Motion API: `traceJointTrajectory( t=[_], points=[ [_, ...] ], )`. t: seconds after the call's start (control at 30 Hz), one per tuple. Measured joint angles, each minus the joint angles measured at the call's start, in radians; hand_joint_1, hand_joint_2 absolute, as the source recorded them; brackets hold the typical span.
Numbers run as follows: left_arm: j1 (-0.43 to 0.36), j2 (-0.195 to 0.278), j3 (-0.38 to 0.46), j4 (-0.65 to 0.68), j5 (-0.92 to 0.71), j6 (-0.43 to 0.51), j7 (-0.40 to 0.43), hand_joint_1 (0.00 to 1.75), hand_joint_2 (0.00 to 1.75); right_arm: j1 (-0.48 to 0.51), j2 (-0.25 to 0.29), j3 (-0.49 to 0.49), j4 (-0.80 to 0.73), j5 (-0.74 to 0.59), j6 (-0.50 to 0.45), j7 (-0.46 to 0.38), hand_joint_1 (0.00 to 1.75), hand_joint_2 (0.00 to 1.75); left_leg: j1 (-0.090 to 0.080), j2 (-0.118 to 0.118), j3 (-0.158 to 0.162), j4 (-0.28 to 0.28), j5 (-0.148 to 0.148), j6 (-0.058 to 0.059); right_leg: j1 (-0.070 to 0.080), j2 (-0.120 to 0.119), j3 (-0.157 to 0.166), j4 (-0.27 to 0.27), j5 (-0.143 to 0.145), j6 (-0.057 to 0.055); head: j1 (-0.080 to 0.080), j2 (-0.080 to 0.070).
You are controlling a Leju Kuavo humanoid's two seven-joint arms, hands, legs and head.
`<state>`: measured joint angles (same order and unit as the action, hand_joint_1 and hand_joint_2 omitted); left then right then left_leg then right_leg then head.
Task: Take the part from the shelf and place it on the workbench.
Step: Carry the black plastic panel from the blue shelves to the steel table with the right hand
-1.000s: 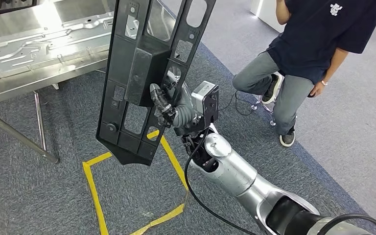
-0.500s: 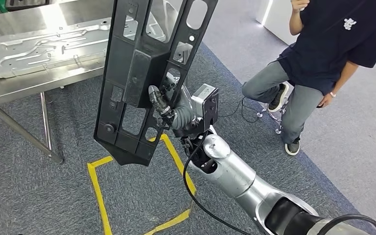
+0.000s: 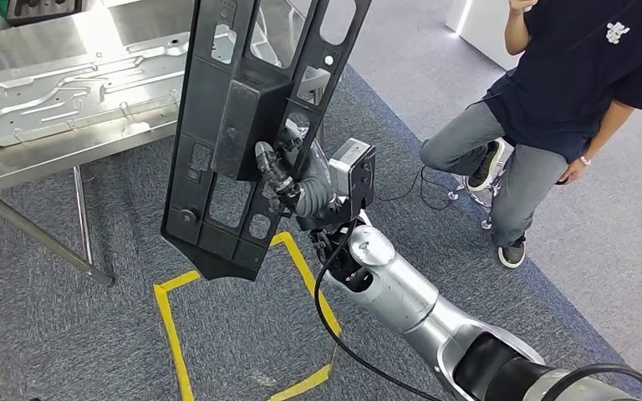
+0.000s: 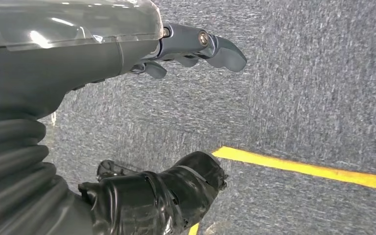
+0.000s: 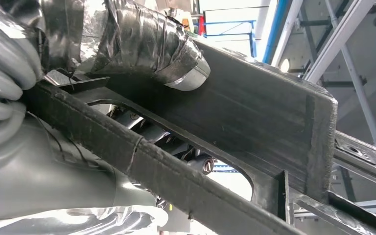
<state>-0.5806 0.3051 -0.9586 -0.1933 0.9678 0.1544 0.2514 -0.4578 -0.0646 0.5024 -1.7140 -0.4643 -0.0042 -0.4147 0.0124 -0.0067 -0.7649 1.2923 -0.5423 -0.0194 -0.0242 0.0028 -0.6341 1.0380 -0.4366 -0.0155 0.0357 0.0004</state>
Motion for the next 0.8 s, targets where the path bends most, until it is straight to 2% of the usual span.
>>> traceJointTrajectory(
  t=[0.03, 0.07, 0.1, 0.13, 0.17, 0.27, 0.33, 0.37, 0.43, 0.47, 0.5, 0.53, 0.57, 0.6, 0.63, 0.67, 0.73, 0.8],
  points=[
    [0.001, 0.0, 0.0, 0.0, 0.0, 0.0, 0.0, 0.0, 1.75, 0.0, 0.0, 0.0, 0.0, 0.0, 0.0, 0.0, 1.75, 1.75, 0.003, 0.001, 0.011, -0.044, 0.042, -0.002, -0.002, 0.0, 0.009, 0.0, -0.006, 0.002, 0.0, 0.0],
    [0.001, 0.0, 0.0, 0.0, 0.0, 0.0, 0.0, 0.0, 1.75, 0.0, 0.0, 0.0, 0.0, 0.0, 0.0, 0.0, 1.75, 1.75, 0.005, 0.003, 0.036, -0.115, 0.087, -0.003, -0.003, 0.0, 0.017, 0.0, -0.013, 0.006, 0.0, 0.0],
    [0.0, 0.001, 0.0, 0.0, 0.0, 0.0, 0.0, 0.0, 1.75, -0.001, 0.0, 0.0, 0.0, 0.0, 0.001, 0.0, 1.75, 1.75, 0.004, 0.004, 0.065, -0.179, 0.12, -0.004, -0.004, 0.0, 0.024, -0.001, -0.018, 0.011, -0.001, 0.0],
    [-0.002, 0.001, 0.0, 0.0, 0.0, -0.001, 0.0, 0.0, 1.75, -0.002, 0.0, 0.0, 0.0, 0.0, 0.001, 0.0, 1.75, 1.75, 0.001, 0.006, 0.089, -0.234, 0.138, -0.001, -0.004, 0.001, 0.029, -0.002, -0.023, 0.017, -0.002, 0.0],
    [-0.003, 0.001, 0.0, 0.0, 0.0, -0.001, 0.0, 0.0, 1.75, -0.003, 0.0, 0.0, 0.0, 0.0, 0.001, 0.0, 1.75, 1.75, -0.003, 0.006, 0.102, -0.261, 0.139, 0.004, -0.003, 0.001, 0.03, -0.004, -0.025, 0.022, -0.002, 0.0],
    [-0.004, 0.001, 0.0, 0.0, 0.0, -0.002, 0.0, 0.0, 1.75, -0.005, 0.0, 0.0, 0.0, 0.0, 0.003, 0.001, 1.75, 1.75, -0.006, 0.005, 0.114, -0.274, 0.126, 0.023, -0.002, -0.001, 0.033, -0.009, -0.031, 0.038, -0.002, 0.0],
    [-0.007, 0.001, 0.0, 0.0, 0.0, -0.003, 0.0, 0.0, 1.75, -0.006, 0.0, 0.0, 0.0, 0.001, 0.008, 0.002, 1.75, 1.75, -0.003, 0.004, 0.128, -0.284, 0.123, 0.038, -0.001, -0.003, 0.016, 0.032, -0.051, 0.044, 0.0, 0.0],
    [-0.008, 0.001, 0.0, 0.0, 0.0, -0.004, 0.0, 0.0, 1.75, -0.006, 0.0, 0.0, 0.0, 0.002, 0.01, 0.002, 1.75, 1.75, -0.003, 0.004, 0.135, -0.287, 0.12, 0.045, 0.0, -0.003, -0.012, 0.084, -0.071, 0.044, 0.001, 0.0],
    [-0.009, 0.001, 0.0, 0.0, 0.0, -0.007, 0.0, 0.0, 1.75, -0.004, 0.0, 0.0, 0.0, 0.002, 0.012, 0.002, 1.75, 1.75, -0.008, 0.003, 0.145, -0.287, 0.11, 0.057, 0.004, -0.003, -0.093, 0.218, -0.109, 0.041, 0.002, 0.0],
    [-0.008, 0.0, 0.0, 0.0, 0.0, -0.008, 0.0, 0.0, 1.75, -0.002, 0.0, 0.0, 0.0, 0.002, 0.013, 0.002, 1.75, 1.75, -0.01, 0.002, 0.15, -0.286, 0.105, 0.06, 0.006, -0.003, -0.129, 0.265, -0.113, 0.04, 0.002, 0.0],
    [-0.007, -0.001, 0.0, 0.0, 0.0, -0.01, 0.001, 0.0, 1.75, -0.001, 0.0, 0.0, 0.0, 0.002, 0.013, 0.002, 1.75, 1.75, -0.012, 0.0, 0.155, -0.284, 0.099, 0.061, 0.007, -0.003, -0.146, 0.274, -0.097, 0.038, 0.002, 0.0],
    [-0.007, -0.001, 0.0, 0.0, 0.0, -0.011, 0.002, 0.0, 1.75, 0.0, -0.001, 0.0, 0.0, 0.002, 0.012, 0.002, 1.75, 1.75, -0.013, -0.001, 0.16, -0.28, 0.092, 0.061, 0.007, -0.003, -0.143, 0.242, -0.063, 0.035, 0.002, 0.0],
    [-0.007, -0.001, 0.0, 0.0, 0.0, -0.012, 0.002, 0.0, 1.75, 0.0, -0.001, 0.0, 0.0, 0.002, 0.012, 0.002, 1.75, 1.75, -0.013, -0.003, 0.166, -0.275, 0.084, 0.059, 0.008, -0.003, -0.122, 0.178, -0.018, 0.031, 0.002, 0.0],
    [-0.007, -0.001, 0.0, 0.0, 0.0, -0.013, 0.003, 0.0, 1.75, -0.001, -0.001, 0.0, 0.0, 0.002, 0.012, 0.002, 1.75, 1.75, -0.013, -0.005, 0.17, -0.27, 0.075, 0.057, 0.01, -0.002, -0.097, 0.114, 0.014, 0.026, 0.002, 0.0],
    [-0.008, -0.001, 0.0, 0.0, 0.0, -0.014, 0.003, 0.0, 1.75, -0.001, -0.001, 0.0, 0.0, 0.002, 0.012, 0.002, 1.75, 1.75, -0.015, -0.006, 0.171, -0.263, 0.067, 0.053, 0.011, -0.001, -0.073, 0.059, 0.034, 0.023, 0.001, 0.0],
    [-0.009, 0.0, 0.0, 0.0, 0.0, -0.014, 0.003, 0.0, 1.75, -0.002, -0.001, 0.0, 0.0, 0.003, 0.012, 0.003, 1.75, 1.75, -0.016, -0.007, 0.17, -0.259, 0.06, 0.048, 0.013, 0.0, -0.058, 0.027, 0.039, 0.021, 0.001, 0.0],
    [-0.01, 0.0, 0.0, 0.0, 0.001, -0.014, 0.005, 0.0, 1.75, -0.002, -0.001, 0.0, 0.0, 0.003, 0.011, 0.004, 1.75, 1.75, -0.018, -0.008, 0.167, -0.258, 0.053, 0.037, 0.016, 0.001, -0.05, 0.013, 0.03, 0.017, 0.001, 0.0],
    [-0.008, 0.002, 0.0, 0.0, 0.001, -0.014, 0.006, 0.0, 1.75, -0.002, -0.001, 0.0, 0.0, 0.003, 0.011, 0.004, 1.75, 1.75, -0.014, -0.006, 0.168, -0.255, 0.044, 0.027, 0.013, 0.002, -0.041, 0.007, 0.027, 0.009, 0.0, 0.0]
  ],
)
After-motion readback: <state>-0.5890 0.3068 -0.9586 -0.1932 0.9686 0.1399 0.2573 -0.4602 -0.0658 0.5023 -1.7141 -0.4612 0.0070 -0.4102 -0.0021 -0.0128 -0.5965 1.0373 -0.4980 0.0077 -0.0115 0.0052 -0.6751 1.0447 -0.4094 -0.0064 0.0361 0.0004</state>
